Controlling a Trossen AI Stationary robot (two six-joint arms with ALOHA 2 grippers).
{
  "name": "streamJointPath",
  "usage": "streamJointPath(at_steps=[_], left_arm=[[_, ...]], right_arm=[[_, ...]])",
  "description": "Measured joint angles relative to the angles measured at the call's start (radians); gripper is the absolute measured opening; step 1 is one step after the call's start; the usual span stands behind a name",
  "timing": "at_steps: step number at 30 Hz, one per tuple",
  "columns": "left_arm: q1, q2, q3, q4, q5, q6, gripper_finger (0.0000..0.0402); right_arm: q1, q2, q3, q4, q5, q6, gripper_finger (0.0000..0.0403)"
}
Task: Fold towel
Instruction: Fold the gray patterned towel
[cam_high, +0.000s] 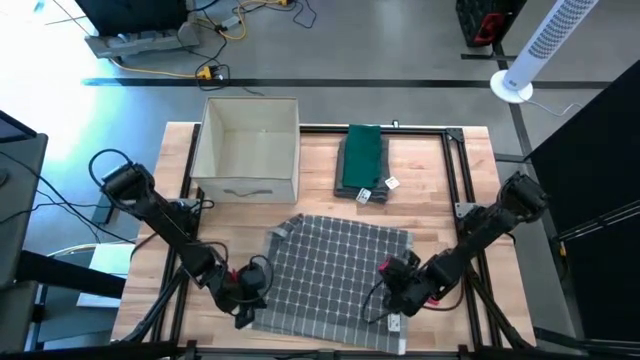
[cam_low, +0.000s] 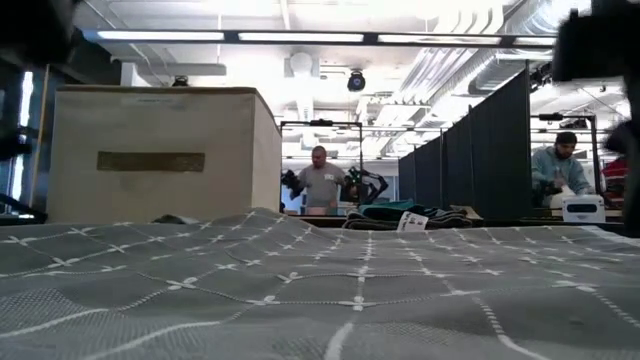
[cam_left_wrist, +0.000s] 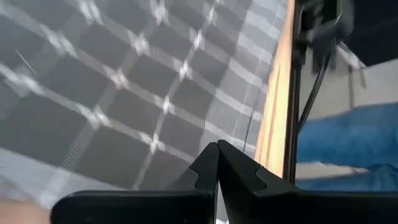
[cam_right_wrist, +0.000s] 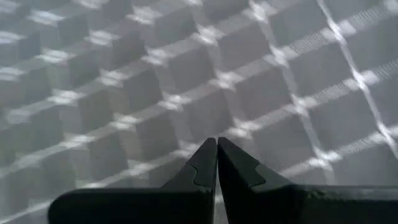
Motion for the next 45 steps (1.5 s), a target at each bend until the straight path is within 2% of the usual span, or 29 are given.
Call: streamJointPath(at_steps=[4,7,15,21,25,29,32,38,41,45], left_arm=[[0.024,-0.065,0.046,-0.25,-0.182,0.1,0.0],[0.047,-0.055,0.024,-0.269,-0.255,0.107,0.0],[0.088,0.073,0.002,-0.228,-0.155,0.069,0.0],[0.028,0.16,0.007,-0.092,-0.172,-0.071,0.0],[-0.011,0.201,0.045,-0.02,-0.149,-0.091,0.0],[-0.008,0.159,0.12,-0.138,-0.134,-0.016,0.0],[0.02,0.088,0.179,-0.268,-0.142,0.068,0.0],[0.069,-0.033,0.214,-0.54,-0.203,0.203,0.0],[0.093,-0.048,0.193,-0.648,-0.238,0.154,0.0],[0.104,-0.051,0.129,-0.623,-0.231,-0.047,0.0004]], right_arm=[[-0.027,-0.002,0.084,-0.014,0.029,-0.142,0.0],[-0.061,-0.002,0.126,-0.033,0.053,-0.213,0.0],[-0.128,-0.002,0.192,-0.054,0.057,-0.358,0.0],[-0.14,-0.005,0.225,-0.079,0.057,-0.431,0.0],[-0.14,-0.036,0.225,-0.087,0.057,-0.435,0.0],[-0.14,-0.071,0.225,-0.093,0.056,-0.435,0.0],[-0.138,-0.074,0.225,-0.091,0.009,-0.431,0.0],[-0.111,-0.015,0.225,-0.038,-0.039,-0.438,0.0],[-0.104,0.047,0.225,-0.006,-0.04,-0.402,0.0],[-0.097,0.142,0.225,0.056,-0.062,-0.322,0.0004]])
